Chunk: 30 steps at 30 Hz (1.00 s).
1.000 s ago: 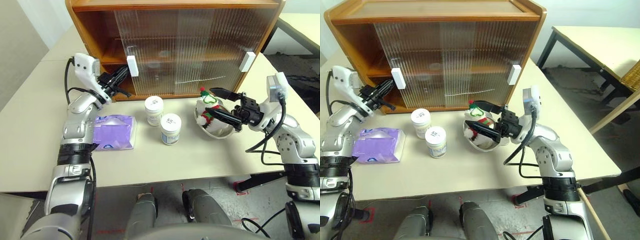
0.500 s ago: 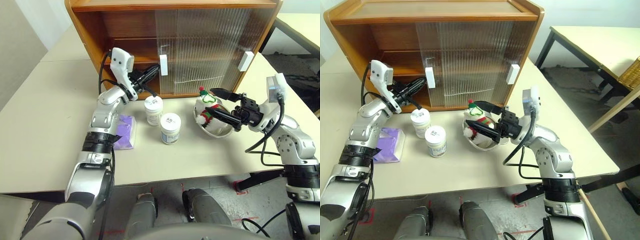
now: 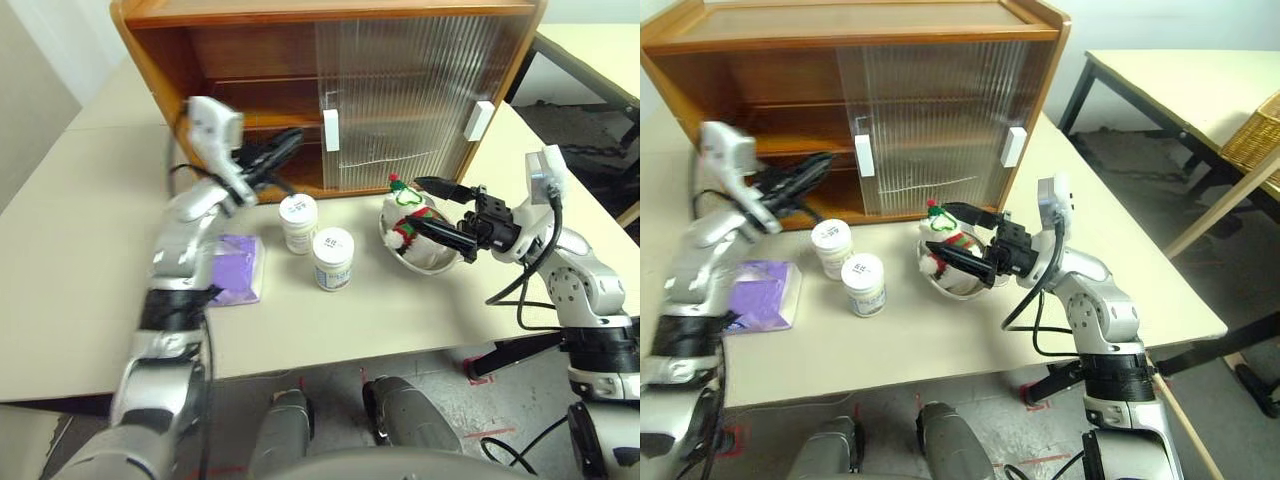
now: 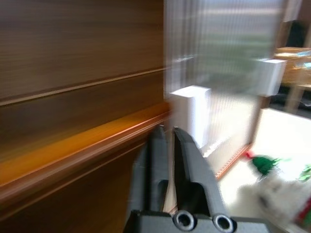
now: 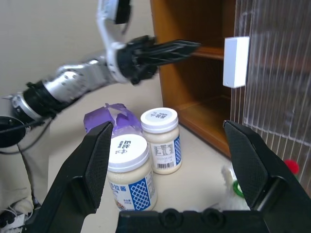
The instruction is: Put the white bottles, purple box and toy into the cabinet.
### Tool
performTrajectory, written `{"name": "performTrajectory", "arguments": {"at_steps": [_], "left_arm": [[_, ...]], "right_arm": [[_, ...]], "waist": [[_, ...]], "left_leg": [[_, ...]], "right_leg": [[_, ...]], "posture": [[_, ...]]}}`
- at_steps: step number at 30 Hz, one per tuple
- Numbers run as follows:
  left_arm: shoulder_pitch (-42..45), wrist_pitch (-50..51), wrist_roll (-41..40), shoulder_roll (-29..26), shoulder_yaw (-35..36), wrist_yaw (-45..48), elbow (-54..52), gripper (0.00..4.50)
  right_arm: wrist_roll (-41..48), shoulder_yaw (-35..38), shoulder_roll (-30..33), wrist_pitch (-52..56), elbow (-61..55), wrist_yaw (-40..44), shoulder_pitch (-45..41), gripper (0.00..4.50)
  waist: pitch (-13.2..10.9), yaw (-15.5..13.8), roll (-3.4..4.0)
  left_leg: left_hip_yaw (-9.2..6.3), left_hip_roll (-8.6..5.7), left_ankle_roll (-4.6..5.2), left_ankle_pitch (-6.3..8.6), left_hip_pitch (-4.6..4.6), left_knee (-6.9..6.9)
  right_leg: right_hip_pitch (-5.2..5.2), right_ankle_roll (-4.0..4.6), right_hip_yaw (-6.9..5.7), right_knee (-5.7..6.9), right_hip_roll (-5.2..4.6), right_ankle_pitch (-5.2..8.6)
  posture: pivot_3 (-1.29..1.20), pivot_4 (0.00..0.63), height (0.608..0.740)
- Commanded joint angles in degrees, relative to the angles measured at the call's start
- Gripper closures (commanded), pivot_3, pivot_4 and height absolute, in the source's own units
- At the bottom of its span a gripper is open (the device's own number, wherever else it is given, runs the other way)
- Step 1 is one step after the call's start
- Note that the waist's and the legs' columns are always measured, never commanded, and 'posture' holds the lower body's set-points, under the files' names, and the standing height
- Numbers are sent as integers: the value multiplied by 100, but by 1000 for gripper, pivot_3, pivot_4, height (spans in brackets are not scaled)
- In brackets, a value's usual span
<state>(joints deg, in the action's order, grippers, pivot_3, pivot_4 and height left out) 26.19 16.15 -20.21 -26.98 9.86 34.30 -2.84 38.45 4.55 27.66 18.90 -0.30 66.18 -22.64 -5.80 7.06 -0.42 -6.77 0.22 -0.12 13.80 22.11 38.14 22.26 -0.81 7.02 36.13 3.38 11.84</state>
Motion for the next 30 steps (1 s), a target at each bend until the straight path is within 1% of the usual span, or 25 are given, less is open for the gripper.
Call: {"name": "performTrajectory", "arguments": {"at_steps": [1,2,4,7,8,9,12,15,18,22,24,26,30], "left_arm": [[-932,902,-335,-504,531,-31,-906,2822],[-1290,1181,-492,-688,768,-7,-1172,2522],[-2027,1776,-920,-1063,1386,143,-1622,1784],[-2753,2521,-1461,-1476,2300,169,-2018,711],[-2965,2763,-1646,-1576,2625,174,-2055,355],[-3144,2983,-1809,-1653,2883,188,-2061,17],[-3774,3529,-2048,-1875,3279,338,-2090,17],[-4023,3868,-2309,-1796,3368,254,-2073,17],[-4025,4086,-2479,-1598,3219,76,-2022,17],[-3963,4200,-2628,-1377,2734,132,-1899,17],[-3840,4104,-2555,-1232,2499,39,-1798,417],[-3761,4043,-2518,-1151,2375,24,-1705,926],[-3842,3771,-2264,-1191,2251,91,-1447,2351]], "right_arm": [[-111,-85,-34,-115,276,167,-177,0],[-125,-96,-43,-122,341,205,-229,0],[-150,-110,-38,-140,462,290,-318,0],[-189,-109,-25,-193,653,395,-424,0],[-211,-116,-27,-223,727,433,-465,0],[-227,-124,-30,-241,784,468,-499,0],[-257,-156,-41,-266,890,556,-591,0],[-291,-158,-52,-273,961,606,-666,0],[-345,-177,-57,-307,1010,678,-699,0],[-406,-196,-112,-492,1094,832,-745,0],[-467,-200,-141,-564,1135,801,-779,0],[-485,-187,-161,-568,1157,767,-800,0],[-508,-186,-200,-576,1107,769,-726,0]], "waist": [[1,-30,1],[0,-57,1],[0,-95,1],[1,-201,-1],[1,-239,0],[2,-269,4],[12,-326,31],[14,-362,39],[15,-392,39],[15,-413,44],[15,-424,44],[16,-435,43],[16,-435,43]], "left_leg": [[-4,0,0,0,-5,-4],[-14,-1,0,0,-9,-9],[-36,12,-4,1,-7,-16],[-50,37,-16,7,8,-25],[-52,42,-20,10,13,-31],[-52,43,-23,11,13,-35],[-55,51,-47,25,14,-49],[-58,54,-65,36,19,-60],[-58,70,-72,40,34,-66],[-54,75,-76,40,33,-82],[-53,81,-79,38,33,-83],[-51,82,-81,36,30,-84],[-48,84,-84,31,24,-84]], "right_leg": [[-2,4,2,0,-1,2],[0,8,7,1,-5,5],[11,18,13,4,-25,10],[39,44,14,14,-36,18],[50,91,11,16,-34,-3],[55,113,10,17,-35,-11],[72,140,9,22,-34,-5],[90,154,9,25,-33,4],[112,168,9,28,-30,7],[121,178,7,31,-27,11],[123,182,7,32,-21,12],[123,183,6,36,-20,12],[121,188,7,42,-19,9]], "posture": [[-117,100,740],[-117,100,740],[-101,103,740],[-87,103,740],[-84,103,740],[-84,103,740],[-74,105,740],[-60,108,740],[-51,110,740],[-45,112,740],[-45,112,740],[-45,112,740],[-57,107,740]]}}
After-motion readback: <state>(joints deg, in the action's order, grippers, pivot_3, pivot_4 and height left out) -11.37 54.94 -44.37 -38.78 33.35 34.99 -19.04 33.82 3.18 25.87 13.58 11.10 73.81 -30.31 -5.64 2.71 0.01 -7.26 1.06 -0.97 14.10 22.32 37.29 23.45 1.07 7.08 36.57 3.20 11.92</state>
